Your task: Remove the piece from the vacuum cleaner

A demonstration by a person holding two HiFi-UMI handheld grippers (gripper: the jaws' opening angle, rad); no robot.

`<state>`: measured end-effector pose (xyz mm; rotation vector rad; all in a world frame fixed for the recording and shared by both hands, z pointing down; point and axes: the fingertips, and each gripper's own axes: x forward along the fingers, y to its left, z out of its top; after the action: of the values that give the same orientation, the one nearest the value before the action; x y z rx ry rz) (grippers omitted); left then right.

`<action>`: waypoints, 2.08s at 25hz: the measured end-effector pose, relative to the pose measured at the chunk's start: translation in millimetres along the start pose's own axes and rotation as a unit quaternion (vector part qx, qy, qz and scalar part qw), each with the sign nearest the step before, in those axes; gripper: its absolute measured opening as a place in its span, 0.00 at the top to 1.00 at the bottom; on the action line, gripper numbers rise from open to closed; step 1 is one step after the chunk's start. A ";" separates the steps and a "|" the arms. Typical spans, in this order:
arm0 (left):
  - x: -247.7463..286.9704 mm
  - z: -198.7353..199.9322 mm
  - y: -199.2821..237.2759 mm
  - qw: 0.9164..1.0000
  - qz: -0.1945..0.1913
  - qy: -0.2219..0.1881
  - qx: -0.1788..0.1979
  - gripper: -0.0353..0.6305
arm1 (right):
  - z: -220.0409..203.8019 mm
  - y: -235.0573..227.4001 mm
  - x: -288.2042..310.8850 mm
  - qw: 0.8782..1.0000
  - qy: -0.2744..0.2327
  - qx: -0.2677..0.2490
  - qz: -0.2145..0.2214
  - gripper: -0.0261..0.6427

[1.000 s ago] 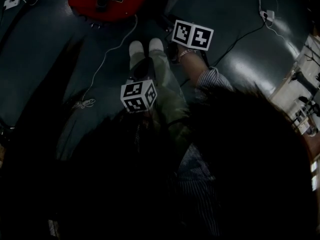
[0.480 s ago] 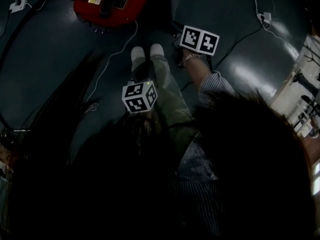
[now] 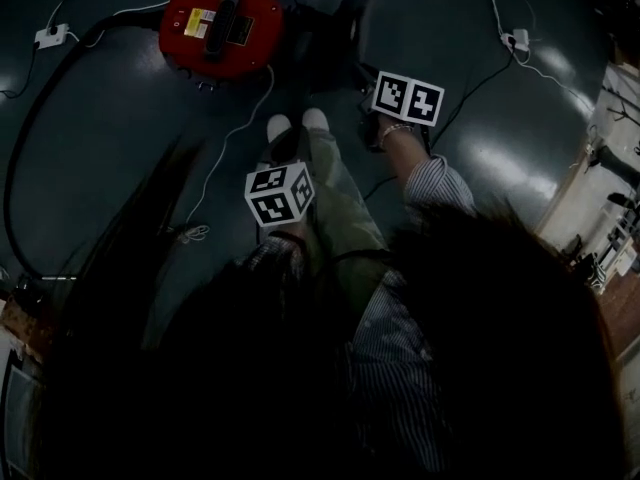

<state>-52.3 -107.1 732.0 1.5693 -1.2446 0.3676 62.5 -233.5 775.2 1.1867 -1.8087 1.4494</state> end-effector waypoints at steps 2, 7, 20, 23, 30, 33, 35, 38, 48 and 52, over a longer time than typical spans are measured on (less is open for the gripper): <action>-5.3 12.6 -8.0 1.000 -0.004 -0.005 0.011 0.94 | 4.8 3.9 -15.4 1.000 -0.003 -0.012 0.005 0.93; -27.6 55.1 -34.3 0.999 -0.021 -0.022 0.029 0.94 | 18.7 36.8 -63.3 0.999 -0.021 -0.021 0.036 0.93; -137.6 131.6 -149.1 0.984 -0.080 -0.045 0.151 0.94 | 56.7 154.9 -226.6 0.984 -0.081 -0.078 0.137 0.92; -159.0 143.9 -165.5 0.978 -0.084 -0.050 0.184 0.94 | 60.5 171.0 -255.8 0.979 -0.094 -0.090 0.157 0.92; -186.3 171.7 -188.1 0.973 -0.083 -0.078 0.203 0.94 | 61.7 201.8 -294.0 0.967 -0.122 -0.078 0.207 0.92; -187.3 176.7 -194.9 0.965 -0.080 -0.084 0.233 0.94 | 61.5 204.4 -295.4 0.967 -0.130 -0.074 0.206 0.92; -190.1 181.6 -195.3 0.964 -0.079 -0.090 0.237 0.94 | 58.7 204.4 -295.9 0.968 -0.130 -0.075 0.202 0.92; -193.0 179.9 -193.5 0.964 -0.080 -0.089 0.239 0.94 | 52.2 205.0 -298.7 0.969 -0.129 -0.081 0.194 0.92; -193.3 173.6 -196.9 0.962 -0.093 -0.076 0.244 0.94 | 42.9 208.5 -304.8 0.970 -0.130 -0.108 0.177 0.92; -195.4 173.1 -197.6 0.961 -0.099 -0.073 0.247 0.94 | 41.7 212.6 -306.5 0.969 -0.131 -0.120 0.174 0.92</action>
<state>-25.6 -170.4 411.9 2.1632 -1.1447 0.4629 26.5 -172.1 406.6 1.0088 -2.3969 1.2448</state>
